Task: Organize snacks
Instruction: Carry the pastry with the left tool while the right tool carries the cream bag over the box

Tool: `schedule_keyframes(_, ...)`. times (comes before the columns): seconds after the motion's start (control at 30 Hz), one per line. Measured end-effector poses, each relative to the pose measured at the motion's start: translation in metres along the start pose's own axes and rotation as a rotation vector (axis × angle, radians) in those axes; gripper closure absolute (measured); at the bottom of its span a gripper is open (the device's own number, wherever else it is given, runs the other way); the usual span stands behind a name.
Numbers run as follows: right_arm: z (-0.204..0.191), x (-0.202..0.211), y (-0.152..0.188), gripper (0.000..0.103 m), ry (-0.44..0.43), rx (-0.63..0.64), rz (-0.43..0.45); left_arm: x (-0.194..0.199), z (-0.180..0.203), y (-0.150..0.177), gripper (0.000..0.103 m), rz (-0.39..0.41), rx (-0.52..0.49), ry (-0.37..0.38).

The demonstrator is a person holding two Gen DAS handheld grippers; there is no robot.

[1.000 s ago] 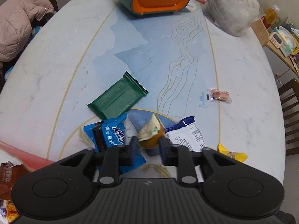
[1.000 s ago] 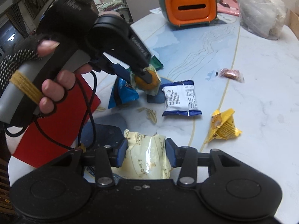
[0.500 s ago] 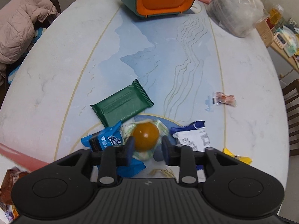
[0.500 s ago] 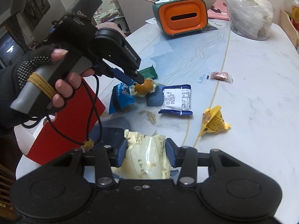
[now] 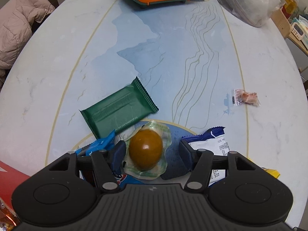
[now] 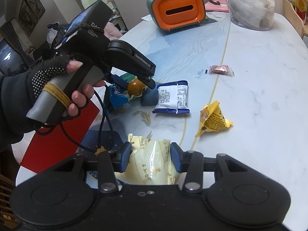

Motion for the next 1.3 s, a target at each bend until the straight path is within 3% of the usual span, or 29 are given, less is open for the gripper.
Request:
schedule_keyframes(0.27, 0.001, -0.003, 0.000, 0.059, -0.001, -0.004, -0.001, 0.003, -0.005, 0.001, 0.058, 0.034, 0.012, 0.001)
schedule_keyframes(0.57, -0.004, 0.003, 0.000, 0.059, 0.013, 0.000, 0.003, 0.018, -0.011, 0.007, 0.059, 0.043, 0.058, 0.019)
schedule_keyframes(1.3, -0.059, 0.074, -0.010, 0.059, 0.070, 0.060, 0.109, 0.152, -0.043, 0.035, 0.059, 0.101, 0.080, 0.129)
Point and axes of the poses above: each gripper's, at about its wrist camera, not at the fingertips, and x roughly against the way its jaws point, z to its right, y to its underside, the point moved 4 cm from there along -x, roughly the way its jaws point, and after that the axes turned 11 degrees about z, right-handed, at the moved point
